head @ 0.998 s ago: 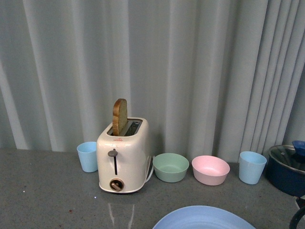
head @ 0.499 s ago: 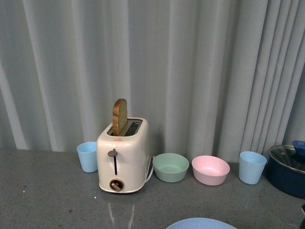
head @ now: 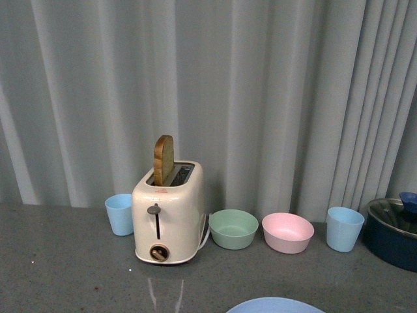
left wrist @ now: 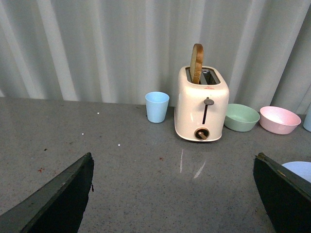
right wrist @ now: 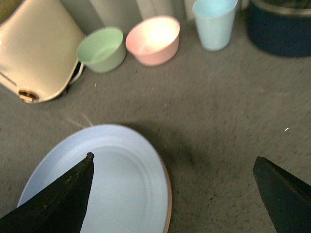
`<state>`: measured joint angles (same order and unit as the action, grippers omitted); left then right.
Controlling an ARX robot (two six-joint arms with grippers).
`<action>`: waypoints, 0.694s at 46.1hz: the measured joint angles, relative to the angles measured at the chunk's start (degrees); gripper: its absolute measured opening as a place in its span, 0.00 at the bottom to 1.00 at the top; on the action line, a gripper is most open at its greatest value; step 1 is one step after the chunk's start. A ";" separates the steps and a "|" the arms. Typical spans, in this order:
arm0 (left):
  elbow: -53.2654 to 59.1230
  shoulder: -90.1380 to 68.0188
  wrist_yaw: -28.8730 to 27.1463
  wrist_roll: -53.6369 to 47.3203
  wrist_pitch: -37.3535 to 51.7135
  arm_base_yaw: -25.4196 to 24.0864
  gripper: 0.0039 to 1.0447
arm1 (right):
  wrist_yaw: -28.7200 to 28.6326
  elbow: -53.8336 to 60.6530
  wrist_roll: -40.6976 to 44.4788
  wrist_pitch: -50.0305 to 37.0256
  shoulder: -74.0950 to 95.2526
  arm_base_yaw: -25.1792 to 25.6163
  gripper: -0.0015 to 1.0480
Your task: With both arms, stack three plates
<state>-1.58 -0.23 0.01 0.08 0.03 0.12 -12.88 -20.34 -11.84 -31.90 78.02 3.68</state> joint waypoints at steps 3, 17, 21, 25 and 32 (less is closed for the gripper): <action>0.00 0.00 0.00 0.00 0.00 0.00 0.94 | 1.31 0.02 0.11 2.43 -5.27 0.26 0.93; 0.00 0.00 0.00 0.00 0.00 0.00 0.94 | 7.93 -0.72 3.89 14.32 -30.45 -3.04 0.92; 0.00 0.00 0.00 0.00 0.00 0.00 0.94 | 12.00 0.74 7.96 10.80 -35.39 -3.54 0.80; 0.00 0.00 -0.02 0.00 0.00 0.00 0.94 | 12.72 3.08 9.81 10.80 -39.89 -3.54 0.67; 0.00 0.00 0.00 0.00 0.00 0.00 0.94 | 12.83 7.63 11.15 10.43 -43.63 -3.56 0.41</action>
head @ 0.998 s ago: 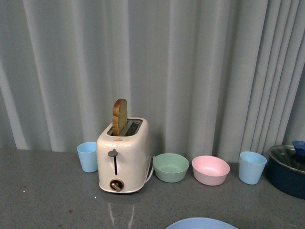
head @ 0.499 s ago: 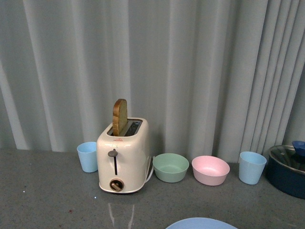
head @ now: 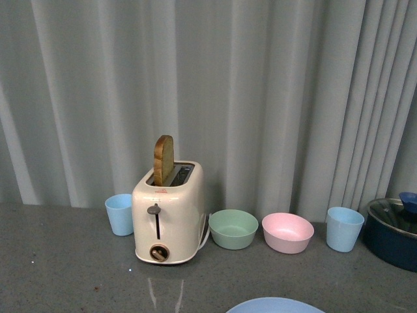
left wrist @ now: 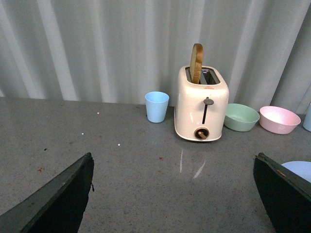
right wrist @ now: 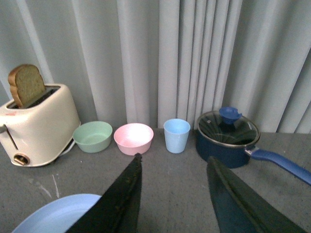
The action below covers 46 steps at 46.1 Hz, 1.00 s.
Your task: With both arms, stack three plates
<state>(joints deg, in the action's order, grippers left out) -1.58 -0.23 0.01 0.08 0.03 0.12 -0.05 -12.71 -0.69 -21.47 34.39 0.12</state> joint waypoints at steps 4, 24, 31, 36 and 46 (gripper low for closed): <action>0.00 0.00 0.00 0.00 0.00 0.00 0.94 | 0.00 2.69 0.33 0.00 -1.90 0.00 0.24; 0.00 0.00 0.00 0.00 0.00 0.00 0.94 | 0.00 8.28 0.57 2.69 -10.88 -0.02 0.03; 0.00 0.00 0.00 0.00 0.00 0.00 0.94 | 0.00 9.51 0.59 4.52 -13.99 -0.02 0.03; 0.00 0.00 0.00 0.00 0.00 0.00 0.94 | 0.00 10.29 0.57 6.14 -16.39 -0.02 0.03; 0.00 0.00 0.00 0.00 0.00 0.00 0.94 | 0.00 12.39 0.61 7.87 -20.87 -0.02 0.03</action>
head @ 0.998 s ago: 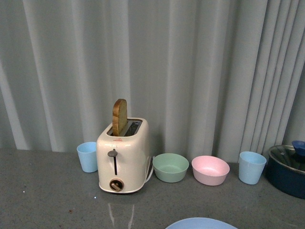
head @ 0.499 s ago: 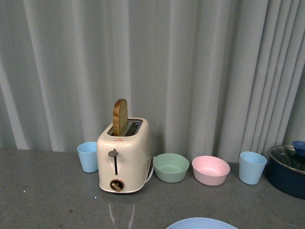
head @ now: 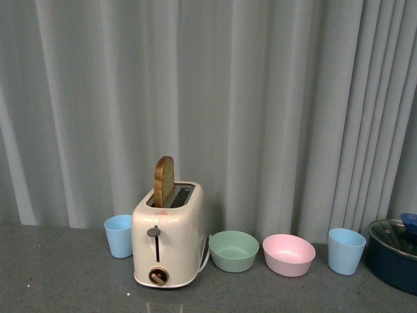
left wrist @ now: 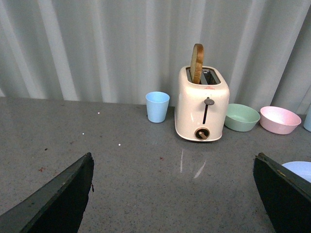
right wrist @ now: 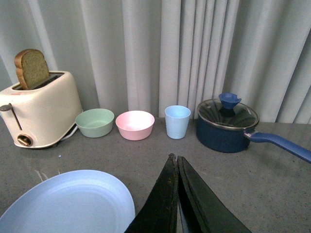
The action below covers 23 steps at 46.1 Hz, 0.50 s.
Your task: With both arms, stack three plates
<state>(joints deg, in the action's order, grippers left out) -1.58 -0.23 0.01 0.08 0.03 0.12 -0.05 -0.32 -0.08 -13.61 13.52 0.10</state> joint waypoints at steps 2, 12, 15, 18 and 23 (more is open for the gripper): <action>0.00 0.00 0.00 0.00 0.00 0.00 0.94 | 0.00 0.00 0.00 0.92 -0.96 0.00 0.03; 0.00 0.00 0.00 0.00 0.00 0.00 0.94 | 0.00 -0.07 0.00 6.10 -5.84 0.00 0.03; 0.00 0.00 0.00 0.00 0.00 0.00 0.94 | -0.04 -0.04 0.04 12.31 -10.25 0.00 0.03; 0.00 0.00 -0.02 0.00 0.00 0.00 0.94 | 0.00 -0.04 0.02 13.25 -12.81 0.00 0.03; 0.00 0.04 0.02 0.00 0.00 0.00 0.94 | 0.00 -0.04 0.02 13.51 -13.22 0.00 0.03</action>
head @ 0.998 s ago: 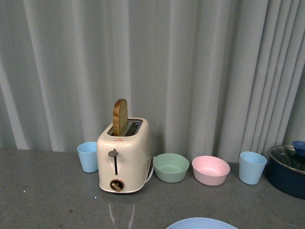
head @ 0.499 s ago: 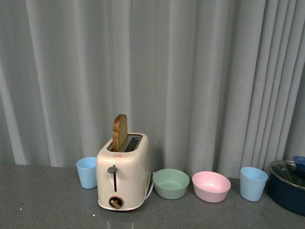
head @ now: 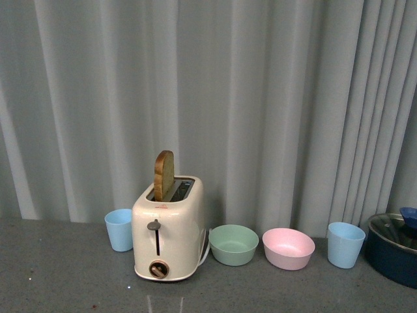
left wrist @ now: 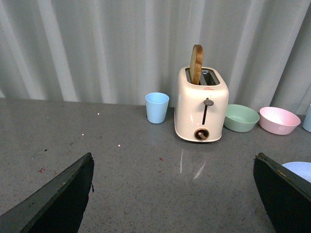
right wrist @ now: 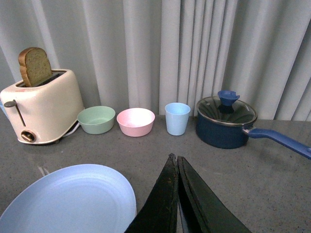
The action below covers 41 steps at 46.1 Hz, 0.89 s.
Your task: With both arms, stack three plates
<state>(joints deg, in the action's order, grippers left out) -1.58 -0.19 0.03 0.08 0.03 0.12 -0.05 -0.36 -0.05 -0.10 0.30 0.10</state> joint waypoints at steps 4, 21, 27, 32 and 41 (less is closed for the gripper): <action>0.00 -0.02 -0.02 0.00 0.00 0.00 0.94 | -0.02 0.00 0.00 0.04 0.00 0.00 0.03; 0.00 0.00 -0.02 0.00 0.00 0.00 0.94 | -0.02 0.00 0.07 0.07 -0.02 0.00 0.35; 0.00 0.00 -0.02 0.00 0.00 0.00 0.94 | -0.02 0.00 0.09 0.07 -0.04 0.00 0.55; 0.00 0.00 -0.02 0.00 0.00 0.00 0.94 | -0.02 0.00 0.09 0.07 -0.04 0.00 0.72; 0.00 0.00 -0.02 0.00 0.00 0.00 0.94 | 0.00 0.00 0.07 0.07 -0.04 0.00 0.92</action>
<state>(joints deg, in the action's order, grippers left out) -1.58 -0.19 0.01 0.08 0.03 0.12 -0.05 -0.36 0.01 -0.03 0.25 0.10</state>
